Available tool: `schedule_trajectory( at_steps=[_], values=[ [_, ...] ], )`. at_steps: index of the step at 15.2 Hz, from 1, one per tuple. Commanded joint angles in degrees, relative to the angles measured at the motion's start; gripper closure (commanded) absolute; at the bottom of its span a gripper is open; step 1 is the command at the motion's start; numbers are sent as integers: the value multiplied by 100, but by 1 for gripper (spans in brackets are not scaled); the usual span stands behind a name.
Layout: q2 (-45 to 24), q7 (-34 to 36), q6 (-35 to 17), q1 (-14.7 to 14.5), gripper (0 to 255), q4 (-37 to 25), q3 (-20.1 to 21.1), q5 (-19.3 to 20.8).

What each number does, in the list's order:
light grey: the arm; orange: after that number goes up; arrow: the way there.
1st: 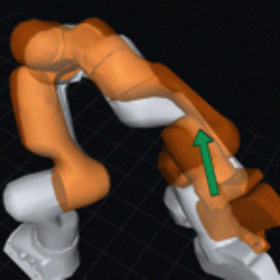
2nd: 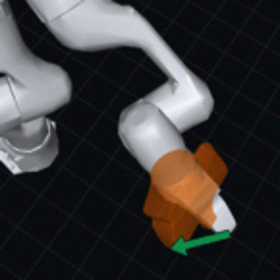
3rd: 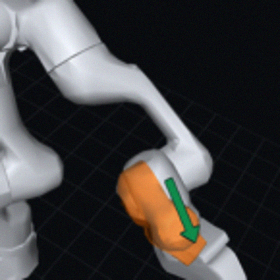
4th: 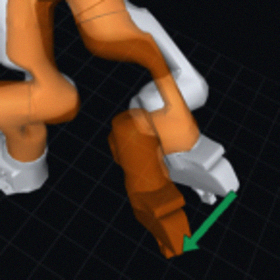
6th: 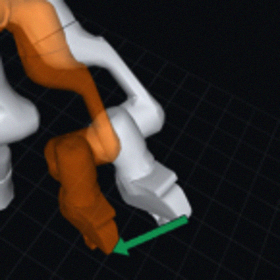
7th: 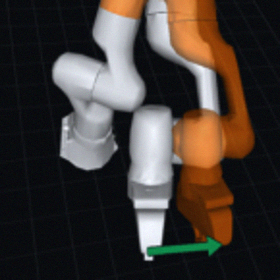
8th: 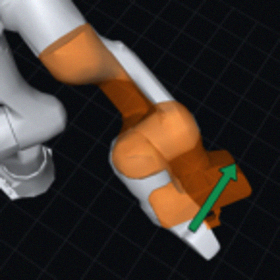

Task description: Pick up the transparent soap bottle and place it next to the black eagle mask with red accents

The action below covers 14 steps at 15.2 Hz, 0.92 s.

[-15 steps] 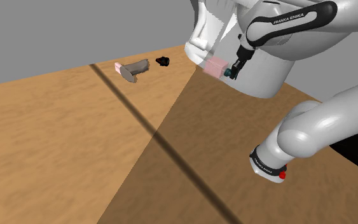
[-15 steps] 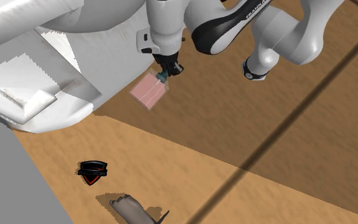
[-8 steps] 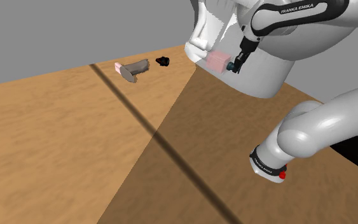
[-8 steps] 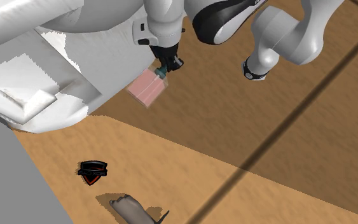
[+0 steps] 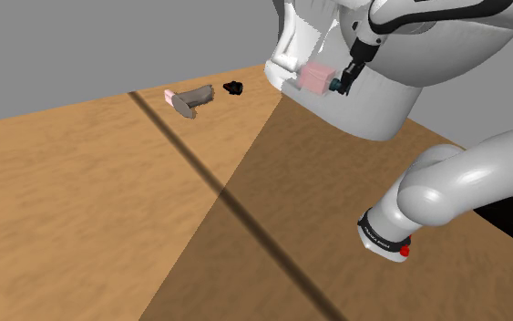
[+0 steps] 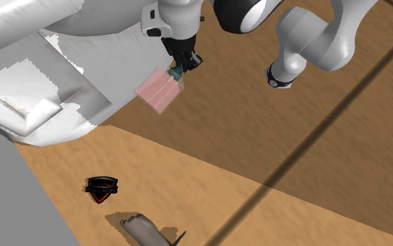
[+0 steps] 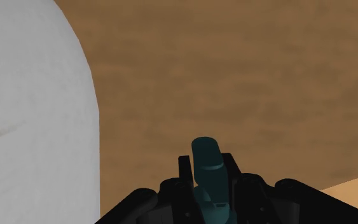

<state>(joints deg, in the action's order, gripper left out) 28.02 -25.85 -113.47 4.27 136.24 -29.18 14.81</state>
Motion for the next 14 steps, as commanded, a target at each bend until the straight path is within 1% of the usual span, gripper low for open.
schedule_trajectory(
  at_steps=[1, 12, 14],
  values=[
    [15, -12, 163, -9, 255, -148, 26, -21],
    [89, -37, 998, -50, 255, -908, 183, -116],
    [523, -70, 1116, 104, 255, -608, 211, 41]
  ],
)
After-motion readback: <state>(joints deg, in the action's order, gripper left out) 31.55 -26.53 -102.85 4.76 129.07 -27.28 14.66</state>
